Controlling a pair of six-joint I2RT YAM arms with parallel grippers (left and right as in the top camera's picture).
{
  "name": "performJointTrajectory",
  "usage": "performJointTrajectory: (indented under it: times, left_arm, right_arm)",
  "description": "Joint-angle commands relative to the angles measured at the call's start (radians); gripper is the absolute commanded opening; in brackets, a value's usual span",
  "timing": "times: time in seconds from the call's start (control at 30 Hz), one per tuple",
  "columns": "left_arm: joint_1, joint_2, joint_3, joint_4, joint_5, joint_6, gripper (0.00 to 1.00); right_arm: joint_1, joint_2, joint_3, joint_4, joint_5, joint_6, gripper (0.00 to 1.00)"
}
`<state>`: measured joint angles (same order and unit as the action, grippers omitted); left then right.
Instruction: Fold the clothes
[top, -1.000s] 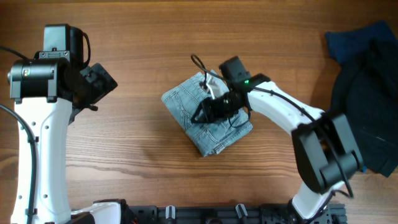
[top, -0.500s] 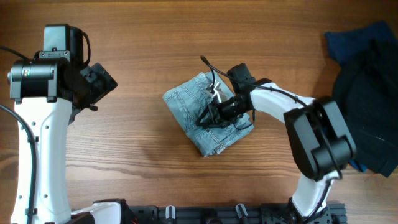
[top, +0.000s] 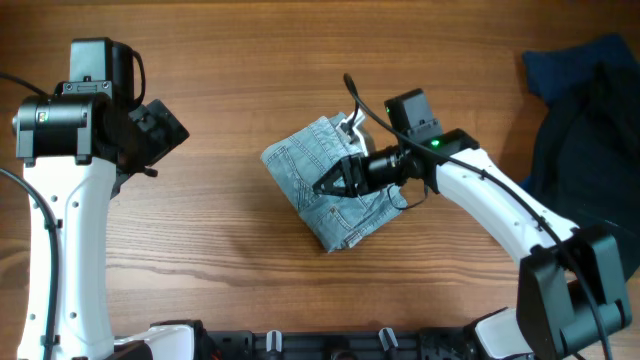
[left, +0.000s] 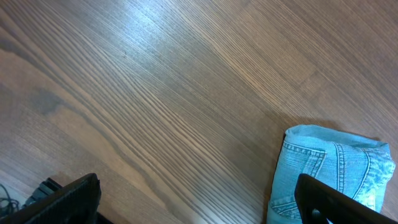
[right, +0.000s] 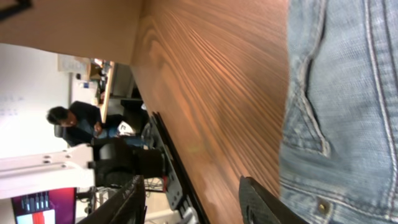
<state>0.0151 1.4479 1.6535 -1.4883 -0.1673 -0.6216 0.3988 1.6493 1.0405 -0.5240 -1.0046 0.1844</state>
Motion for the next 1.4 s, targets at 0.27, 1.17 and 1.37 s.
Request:
performJointTrajectory:
  times: [0.27,1.17,1.37]
  left_arm:
    - [0.005,0.008,0.0,0.006,-0.002,0.011,1.0]
    - [0.005,0.008,0.0,0.018,-0.002,0.012,1.0]
    - [0.005,0.008,0.0,0.018,-0.002,0.011,1.0]
  right_arm:
    - [-0.017,0.274,-0.201,0.295,0.029,0.086,0.04]
    - [-0.016,-0.156,-0.167,0.726,0.031,0.515,0.04]
    - [-0.016,0.002,-0.132,0.824,0.042,0.534,0.04]
